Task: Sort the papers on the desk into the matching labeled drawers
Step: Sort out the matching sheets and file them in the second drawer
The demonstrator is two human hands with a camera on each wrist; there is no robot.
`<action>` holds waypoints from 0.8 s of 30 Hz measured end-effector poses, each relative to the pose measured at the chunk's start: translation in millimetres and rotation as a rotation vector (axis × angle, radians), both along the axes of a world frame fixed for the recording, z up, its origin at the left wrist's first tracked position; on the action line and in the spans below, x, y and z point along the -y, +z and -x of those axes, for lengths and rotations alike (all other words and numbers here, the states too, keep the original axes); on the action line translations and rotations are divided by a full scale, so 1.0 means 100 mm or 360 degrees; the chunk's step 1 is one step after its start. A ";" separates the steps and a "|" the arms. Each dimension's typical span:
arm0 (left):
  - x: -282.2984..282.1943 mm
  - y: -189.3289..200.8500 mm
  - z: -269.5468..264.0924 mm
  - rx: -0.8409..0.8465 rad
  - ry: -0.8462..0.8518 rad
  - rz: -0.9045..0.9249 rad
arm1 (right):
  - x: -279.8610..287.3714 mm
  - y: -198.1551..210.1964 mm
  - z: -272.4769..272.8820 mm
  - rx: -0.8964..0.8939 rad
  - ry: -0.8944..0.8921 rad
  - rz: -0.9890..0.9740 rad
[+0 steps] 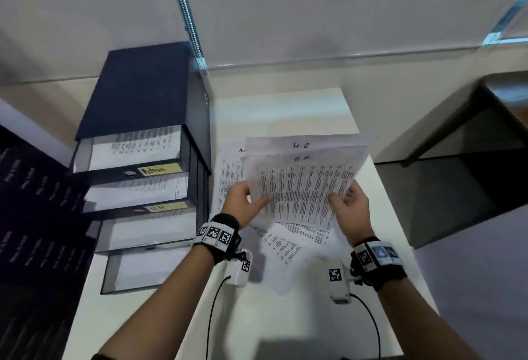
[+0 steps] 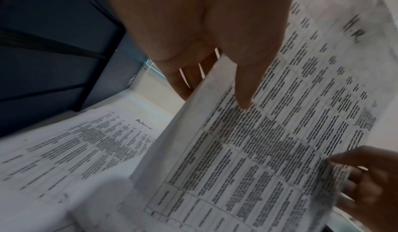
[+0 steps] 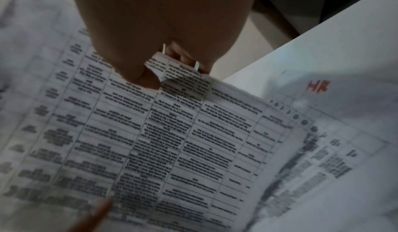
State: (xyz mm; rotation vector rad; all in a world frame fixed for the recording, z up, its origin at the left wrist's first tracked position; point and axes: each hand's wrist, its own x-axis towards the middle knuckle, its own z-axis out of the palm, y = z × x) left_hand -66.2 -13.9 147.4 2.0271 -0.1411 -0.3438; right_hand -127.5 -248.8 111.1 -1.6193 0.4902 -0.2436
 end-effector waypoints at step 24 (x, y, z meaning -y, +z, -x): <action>-2.86 0.72 0.23 -0.0248 0.0288 0.0427 | -2.22 0.98 -0.01 -0.0367 0.1227 -0.0156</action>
